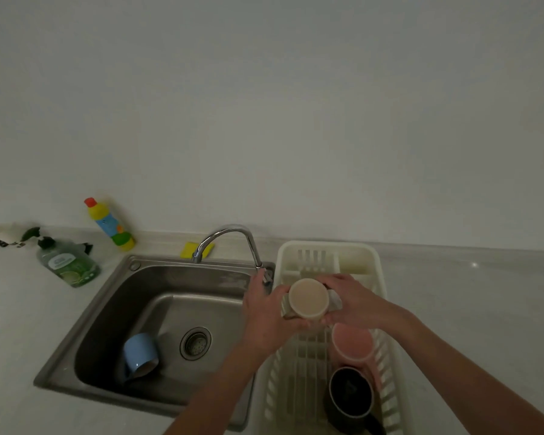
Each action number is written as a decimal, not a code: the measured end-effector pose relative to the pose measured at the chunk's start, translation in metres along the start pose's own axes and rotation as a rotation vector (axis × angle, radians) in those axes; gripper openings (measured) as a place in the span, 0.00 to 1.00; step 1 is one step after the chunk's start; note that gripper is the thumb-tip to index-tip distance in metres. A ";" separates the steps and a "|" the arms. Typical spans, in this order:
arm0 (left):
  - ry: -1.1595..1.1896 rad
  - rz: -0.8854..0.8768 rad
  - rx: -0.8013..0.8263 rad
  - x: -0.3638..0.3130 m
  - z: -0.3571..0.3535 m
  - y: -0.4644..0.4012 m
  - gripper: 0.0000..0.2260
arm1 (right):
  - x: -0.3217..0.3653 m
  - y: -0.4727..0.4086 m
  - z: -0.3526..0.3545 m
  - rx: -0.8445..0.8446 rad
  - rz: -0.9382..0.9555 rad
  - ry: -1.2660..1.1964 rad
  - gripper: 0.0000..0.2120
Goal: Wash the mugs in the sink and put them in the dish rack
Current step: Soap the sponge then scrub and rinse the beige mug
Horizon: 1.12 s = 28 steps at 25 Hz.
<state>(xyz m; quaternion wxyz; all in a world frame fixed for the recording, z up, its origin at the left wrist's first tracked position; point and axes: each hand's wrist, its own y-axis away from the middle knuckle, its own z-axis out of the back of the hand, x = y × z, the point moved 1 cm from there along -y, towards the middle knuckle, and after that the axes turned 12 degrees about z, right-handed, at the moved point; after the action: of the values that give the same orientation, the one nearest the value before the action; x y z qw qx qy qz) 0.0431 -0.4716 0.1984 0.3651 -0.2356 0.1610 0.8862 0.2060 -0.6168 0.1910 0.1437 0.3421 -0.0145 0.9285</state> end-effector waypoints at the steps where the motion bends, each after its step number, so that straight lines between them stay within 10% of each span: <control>1: -0.032 0.004 -0.007 0.001 -0.003 -0.003 0.36 | -0.002 -0.004 0.000 -0.005 -0.002 0.037 0.42; 28: -0.142 0.169 0.182 0.012 -0.053 -0.043 0.29 | -0.029 -0.041 -0.029 0.123 -0.174 0.451 0.44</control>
<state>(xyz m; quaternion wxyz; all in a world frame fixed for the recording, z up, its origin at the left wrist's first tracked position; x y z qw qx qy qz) 0.0827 -0.4595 0.1426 0.3196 -0.1238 0.2337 0.9099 0.2198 -0.5809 0.1474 0.2017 0.1342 0.1039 0.9646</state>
